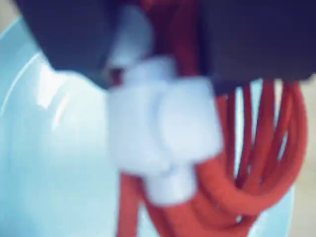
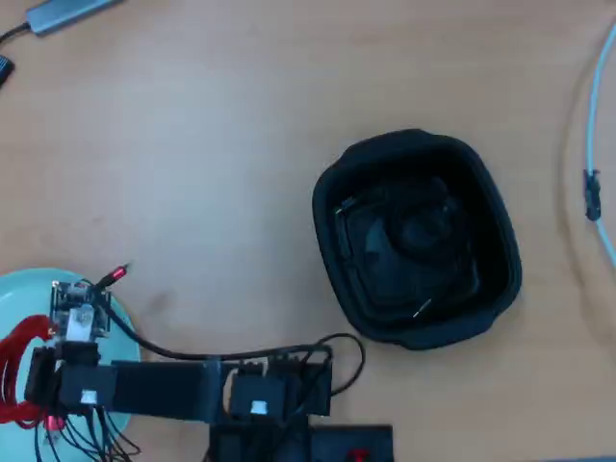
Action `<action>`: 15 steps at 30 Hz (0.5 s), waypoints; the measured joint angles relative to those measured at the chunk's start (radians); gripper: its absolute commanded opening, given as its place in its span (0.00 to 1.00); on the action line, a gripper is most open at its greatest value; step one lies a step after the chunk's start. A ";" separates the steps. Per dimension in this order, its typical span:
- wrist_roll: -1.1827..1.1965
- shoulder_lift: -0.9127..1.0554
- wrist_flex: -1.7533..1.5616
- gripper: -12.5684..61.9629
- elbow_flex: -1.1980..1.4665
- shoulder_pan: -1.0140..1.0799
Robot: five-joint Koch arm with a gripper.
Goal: Put a black charging cable in a black bowl and put a red charging cable in a green bowl
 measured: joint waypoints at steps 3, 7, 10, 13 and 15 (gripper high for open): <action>0.000 -0.058 -0.031 0.07 0.002 -0.002; 0.002 -0.071 -0.034 0.15 -0.002 -0.012; 0.000 -0.124 -0.034 0.39 -0.002 -0.029; 0.002 -0.163 -0.034 0.63 -0.002 -0.043; -0.002 -0.175 -0.034 0.75 -0.003 -0.060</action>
